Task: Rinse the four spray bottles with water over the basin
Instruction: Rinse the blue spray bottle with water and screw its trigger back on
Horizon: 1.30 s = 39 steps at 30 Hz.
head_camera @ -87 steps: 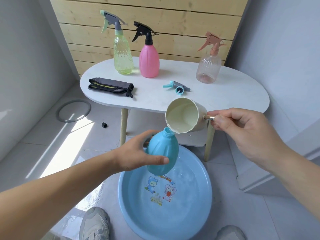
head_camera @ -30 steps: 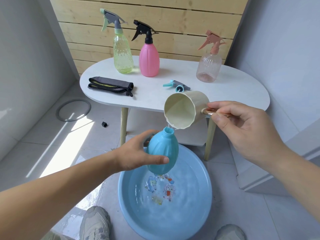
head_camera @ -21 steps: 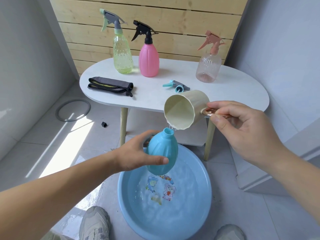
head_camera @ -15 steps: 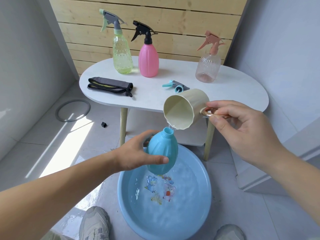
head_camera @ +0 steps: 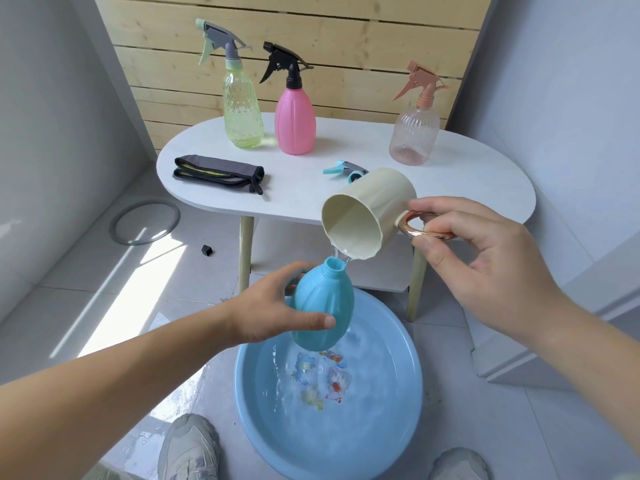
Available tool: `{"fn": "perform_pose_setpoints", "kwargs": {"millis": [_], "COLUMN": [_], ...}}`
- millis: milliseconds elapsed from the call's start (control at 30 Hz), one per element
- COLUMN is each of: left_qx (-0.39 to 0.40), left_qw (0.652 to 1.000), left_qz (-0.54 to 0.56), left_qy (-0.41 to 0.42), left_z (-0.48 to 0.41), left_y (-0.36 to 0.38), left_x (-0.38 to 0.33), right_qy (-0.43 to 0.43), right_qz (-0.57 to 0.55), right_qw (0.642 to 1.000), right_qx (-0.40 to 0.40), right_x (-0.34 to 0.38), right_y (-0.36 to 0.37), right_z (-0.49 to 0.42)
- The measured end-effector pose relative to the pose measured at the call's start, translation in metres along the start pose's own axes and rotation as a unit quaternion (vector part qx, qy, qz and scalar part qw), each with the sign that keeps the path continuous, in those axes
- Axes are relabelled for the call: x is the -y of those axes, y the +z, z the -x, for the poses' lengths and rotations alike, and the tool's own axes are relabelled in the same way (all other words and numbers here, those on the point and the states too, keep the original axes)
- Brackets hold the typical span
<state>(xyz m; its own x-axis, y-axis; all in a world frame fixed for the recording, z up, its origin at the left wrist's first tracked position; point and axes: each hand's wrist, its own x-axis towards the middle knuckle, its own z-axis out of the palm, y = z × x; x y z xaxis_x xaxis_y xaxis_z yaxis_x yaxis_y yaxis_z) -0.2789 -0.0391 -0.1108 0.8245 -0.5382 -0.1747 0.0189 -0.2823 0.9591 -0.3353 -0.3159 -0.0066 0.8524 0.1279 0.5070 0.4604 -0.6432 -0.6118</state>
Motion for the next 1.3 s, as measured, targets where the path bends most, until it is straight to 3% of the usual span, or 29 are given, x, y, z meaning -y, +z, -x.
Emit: {"fn": "perform_pose_setpoints", "kwargs": {"millis": [567, 933, 1000, 1100, 1200, 1300], "left_qx": [0.004, -0.006, -0.002, -0.013, -0.022, -0.026], "left_qw": [1.000, 1.000, 1.000, 1.000, 1.000, 1.000], "left_qz": [-0.008, -0.004, -0.011, -0.007, 0.005, 0.004], "left_qy": [-0.002, 0.003, 0.006, 0.004, -0.002, -0.009], "left_z": [0.000, 0.000, 0.000, 0.002, 0.007, 0.014], "left_y": [0.000, 0.000, -0.001, -0.005, -0.012, -0.019], "left_x": [0.001, -0.001, -0.003, -0.001, 0.002, 0.006], "right_qy": [-0.112, -0.219, -0.173, 0.014, 0.225, 0.364], "right_qz": [0.072, 0.146, 0.128, 0.017, -0.110, -0.164], "right_qw": [0.991, 0.965, 0.977, 1.000, 0.968, 0.917], "right_qx": [0.000, 0.014, 0.006, -0.017, -0.024, 0.009], "right_x": [-0.004, -0.008, -0.008, -0.001, -0.012, -0.034], "right_y": [0.004, 0.010, 0.012, 0.017, 0.022, 0.033], "right_z": [0.002, 0.001, 0.005, 0.013, 0.024, 0.041]}}
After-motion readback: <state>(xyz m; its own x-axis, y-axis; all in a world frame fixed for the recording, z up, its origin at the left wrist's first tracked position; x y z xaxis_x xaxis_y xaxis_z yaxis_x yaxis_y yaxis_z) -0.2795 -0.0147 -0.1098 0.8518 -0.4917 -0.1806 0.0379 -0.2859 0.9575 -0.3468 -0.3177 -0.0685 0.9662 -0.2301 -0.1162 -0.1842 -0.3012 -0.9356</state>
